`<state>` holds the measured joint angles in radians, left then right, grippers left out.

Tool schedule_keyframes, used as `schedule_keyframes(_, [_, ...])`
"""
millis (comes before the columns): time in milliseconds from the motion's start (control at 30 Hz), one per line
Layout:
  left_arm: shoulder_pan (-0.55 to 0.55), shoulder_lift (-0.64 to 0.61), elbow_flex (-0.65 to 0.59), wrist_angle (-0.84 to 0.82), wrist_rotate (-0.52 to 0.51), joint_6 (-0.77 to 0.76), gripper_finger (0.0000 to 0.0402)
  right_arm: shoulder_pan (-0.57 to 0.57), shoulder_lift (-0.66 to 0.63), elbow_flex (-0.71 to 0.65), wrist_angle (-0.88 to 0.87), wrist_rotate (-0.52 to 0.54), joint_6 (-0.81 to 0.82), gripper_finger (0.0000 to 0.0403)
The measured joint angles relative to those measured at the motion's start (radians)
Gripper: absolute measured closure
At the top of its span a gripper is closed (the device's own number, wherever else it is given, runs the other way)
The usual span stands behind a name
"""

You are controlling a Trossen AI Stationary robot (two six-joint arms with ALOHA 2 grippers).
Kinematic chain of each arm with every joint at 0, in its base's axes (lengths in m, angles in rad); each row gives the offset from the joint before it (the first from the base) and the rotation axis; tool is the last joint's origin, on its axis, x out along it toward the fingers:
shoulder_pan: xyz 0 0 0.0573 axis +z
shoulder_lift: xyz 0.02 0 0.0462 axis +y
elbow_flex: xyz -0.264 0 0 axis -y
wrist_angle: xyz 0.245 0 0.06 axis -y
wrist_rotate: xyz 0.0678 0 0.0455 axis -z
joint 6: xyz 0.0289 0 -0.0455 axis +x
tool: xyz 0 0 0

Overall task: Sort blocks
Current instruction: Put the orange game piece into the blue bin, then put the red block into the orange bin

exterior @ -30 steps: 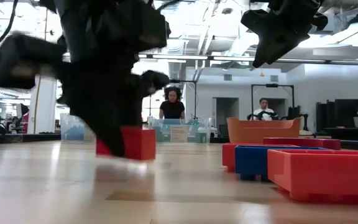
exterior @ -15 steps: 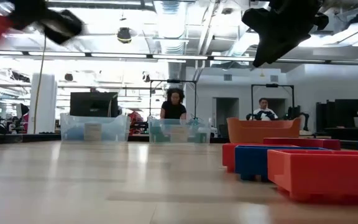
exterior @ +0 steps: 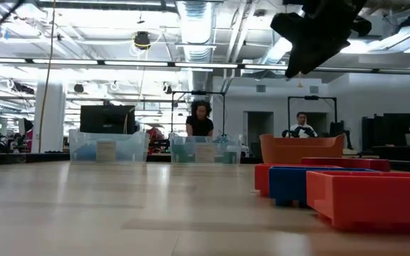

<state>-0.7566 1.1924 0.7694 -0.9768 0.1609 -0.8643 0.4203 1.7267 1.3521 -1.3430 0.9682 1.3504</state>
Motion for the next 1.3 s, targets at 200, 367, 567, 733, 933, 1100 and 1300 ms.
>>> schedule_keyframes(200, [0.010, -0.010, -0.102, 0.027, 0.077, -0.096, 0.0279, -0.015, 0.000, 0.000, 0.095, 0.001, -0.100, 0.0211])
schedule_keyframes(367, [0.010, -0.012, -0.043, 0.028, 0.059, -0.076, 0.0227, -0.032, 0.000, 0.000, 0.117, 0.001, -0.129, 0.0211])
schedule_keyframes(567, [0.015, -0.011, 0.051, -0.035, 0.108, -0.018, 0.0195, -0.028, 0.000, 0.000, 0.117, 0.000, -0.129, 0.0211])
schedule_keyframes(733, [0.057, -0.011, 0.209, -0.068, 0.034, 0.129, 0.0202, -0.030, 0.000, 0.000, 0.129, 0.000, -0.132, 0.0211])
schedule_keyframes(933, [0.191, 0.057, 0.294, -0.009, -0.149, 0.397, 0.0215, -0.036, 0.000, 0.000, 0.244, -0.001, -0.249, 0.0211])
schedule_keyframes(1100, [0.285, 0.207, 0.289, 0.222, -0.192, 0.639, 0.0217, -0.037, 0.000, 0.000, 0.306, -0.032, -0.339, 0.0211])
schedule_keyframes(1300, [0.339, 0.366, 0.304, 0.377, -0.221, 0.854, 0.0217, 0.025, 0.000, 0.000, 0.364, -0.160, -0.421, 0.0211])
